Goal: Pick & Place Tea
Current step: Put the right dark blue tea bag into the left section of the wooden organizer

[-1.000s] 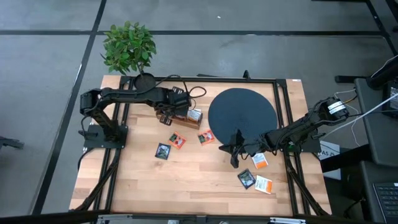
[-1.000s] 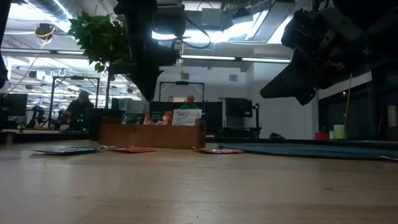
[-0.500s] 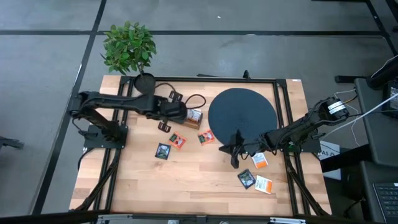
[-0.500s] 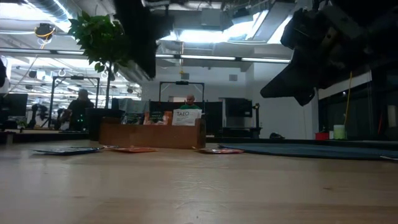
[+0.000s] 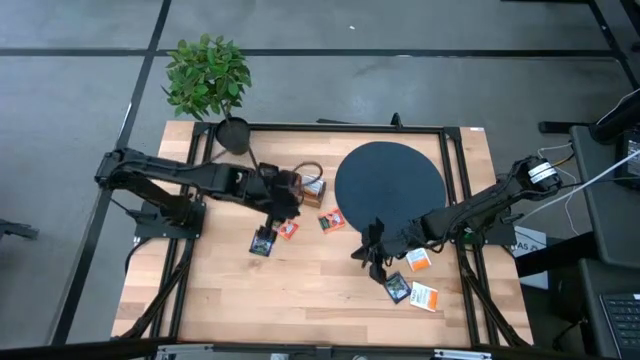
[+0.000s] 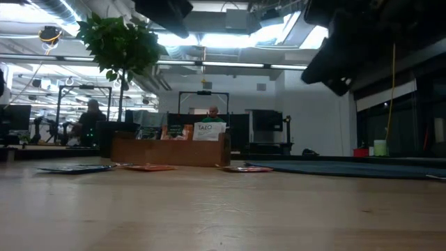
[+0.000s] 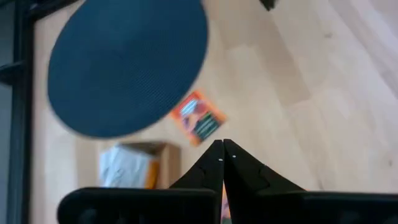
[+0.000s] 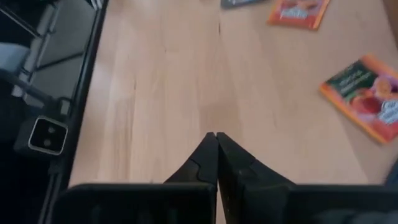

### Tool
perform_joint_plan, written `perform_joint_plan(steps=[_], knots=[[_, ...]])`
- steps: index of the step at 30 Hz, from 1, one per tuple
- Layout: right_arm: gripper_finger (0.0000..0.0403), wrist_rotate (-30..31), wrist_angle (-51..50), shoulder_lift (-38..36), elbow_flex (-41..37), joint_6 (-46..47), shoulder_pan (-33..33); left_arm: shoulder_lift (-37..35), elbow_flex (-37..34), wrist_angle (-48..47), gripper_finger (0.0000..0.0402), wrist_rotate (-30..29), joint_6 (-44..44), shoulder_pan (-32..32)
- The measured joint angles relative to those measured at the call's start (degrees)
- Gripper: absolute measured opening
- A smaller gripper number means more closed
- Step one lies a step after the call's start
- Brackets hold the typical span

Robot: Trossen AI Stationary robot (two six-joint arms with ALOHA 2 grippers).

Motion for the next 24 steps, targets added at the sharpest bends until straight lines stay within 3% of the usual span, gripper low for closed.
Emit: perform_joint_plan(steps=[8,15,24], knots=[[0.0002,2.9,-13.9,0.0,6.0,8.9,7.3,0.2,-12.4,17.2,0.0002,1.3,-4.3,-5.5],[0.0002,4.1,-19.7,0.0,6.4,28.5,16.3,0.2,-23.5,39.6,0.0003,5.9,-10.1,-8.0],[0.0001,6.4,-26.8,1.2,6.4,52.6,25.1,0.2,-26.6,46.0,0.0003,6.0,-12.7,-8.8]])
